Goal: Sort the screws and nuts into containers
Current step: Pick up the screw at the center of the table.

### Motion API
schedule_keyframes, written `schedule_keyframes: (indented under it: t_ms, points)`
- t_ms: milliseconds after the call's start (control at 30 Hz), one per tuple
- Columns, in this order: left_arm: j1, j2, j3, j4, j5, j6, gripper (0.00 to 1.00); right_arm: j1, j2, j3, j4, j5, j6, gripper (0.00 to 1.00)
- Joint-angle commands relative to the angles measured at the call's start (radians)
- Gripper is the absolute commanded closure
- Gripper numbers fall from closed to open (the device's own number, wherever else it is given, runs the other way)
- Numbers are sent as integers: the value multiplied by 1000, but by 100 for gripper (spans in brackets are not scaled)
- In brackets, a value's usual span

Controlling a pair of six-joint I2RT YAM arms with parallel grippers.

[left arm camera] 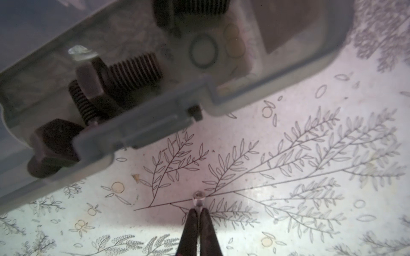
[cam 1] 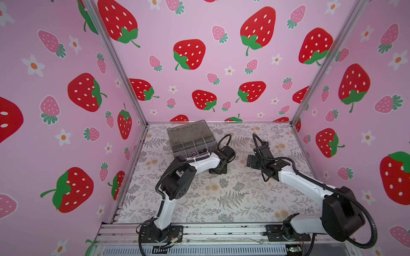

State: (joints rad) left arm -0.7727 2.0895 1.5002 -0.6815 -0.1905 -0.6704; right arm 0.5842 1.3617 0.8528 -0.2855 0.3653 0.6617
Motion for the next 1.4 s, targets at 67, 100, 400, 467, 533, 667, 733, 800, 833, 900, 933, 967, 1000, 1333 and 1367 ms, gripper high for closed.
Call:
schedule_keyframes:
  t_ms: [67, 100, 400, 467, 533, 667, 733, 800, 833, 900, 933, 967, 1000, 1333, 1367]
  points:
    - [-16, -33, -11, -68, -22, 27, 100, -6, -27, 23, -9, 14, 26, 0]
    - [-17, -38, -10, -70, -23, 28, 100, -6, -27, 24, -9, 14, 27, 0]
    - [-22, -75, -6, -75, -26, 33, 100, -6, -33, 23, -11, 12, 30, 0]
    - [-22, -81, -5, -73, -24, 33, 100, -6, -35, 23, -11, 14, 31, 0]
    - [-23, -90, -5, -67, -24, 37, 100, -6, -34, 23, -10, 14, 32, 0]
    - [-24, -107, 2, -62, -27, 39, 100, -6, -40, 18, -7, 20, 34, 0]
    - [-23, -114, 8, -61, -33, 42, 100, -6, -41, 14, -4, 21, 34, 0]
    - [-22, -120, 14, -59, -39, 46, 100, -6, -44, 11, -5, 21, 36, 0]
    - [-23, -121, 17, -58, -40, 45, 100, -6, -44, 10, -4, 21, 36, 0]
    - [-22, -124, 25, -58, -45, 48, 100, -6, -45, 7, -4, 21, 36, 0]
    - [-22, -125, 30, -58, -46, 49, 100, -6, -45, 6, -4, 21, 36, 0]
    - [-22, -127, 38, -60, -48, 52, 100, -6, -47, 6, -4, 22, 36, 0]
    - [-22, -128, 44, -61, -51, 54, 100, -6, -51, 5, -5, 23, 38, 0]
    - [12, -135, 127, -66, -83, 78, 100, -7, -62, 1, -4, 25, 42, 0]
    - [17, -134, 136, -64, -89, 84, 100, -6, -64, 0, -4, 25, 42, 0]
